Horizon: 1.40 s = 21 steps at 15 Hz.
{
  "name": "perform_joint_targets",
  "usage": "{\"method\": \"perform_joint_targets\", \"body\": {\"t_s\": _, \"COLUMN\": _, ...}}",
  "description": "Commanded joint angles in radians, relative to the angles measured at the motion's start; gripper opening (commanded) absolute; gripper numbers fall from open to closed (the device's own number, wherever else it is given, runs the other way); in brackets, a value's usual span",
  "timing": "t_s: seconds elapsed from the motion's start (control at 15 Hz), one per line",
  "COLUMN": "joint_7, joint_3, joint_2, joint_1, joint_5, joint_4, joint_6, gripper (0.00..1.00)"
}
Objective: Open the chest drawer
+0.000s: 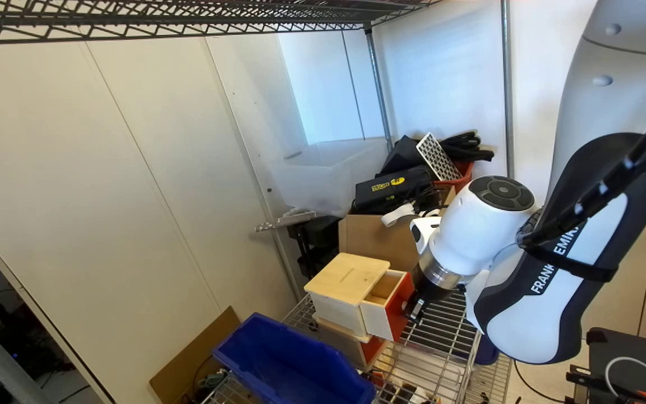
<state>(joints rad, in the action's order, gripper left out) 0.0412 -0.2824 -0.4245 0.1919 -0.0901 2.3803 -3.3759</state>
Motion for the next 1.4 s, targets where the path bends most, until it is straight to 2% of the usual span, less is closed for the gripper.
{"method": "perform_joint_targets", "body": {"t_s": 0.0, "joint_7": 0.011, "joint_3": -0.005, "joint_2": 0.031, "joint_1": 0.006, "joint_5": -0.008, "joint_4": 0.023, "joint_6": -0.02, "gripper": 0.07}}
{"method": "perform_joint_targets", "body": {"t_s": 1.33, "joint_7": 0.008, "joint_3": -0.008, "joint_2": 0.042, "joint_1": 0.008, "joint_5": -0.007, "joint_4": 0.034, "joint_6": -0.023, "gripper": 0.07}}
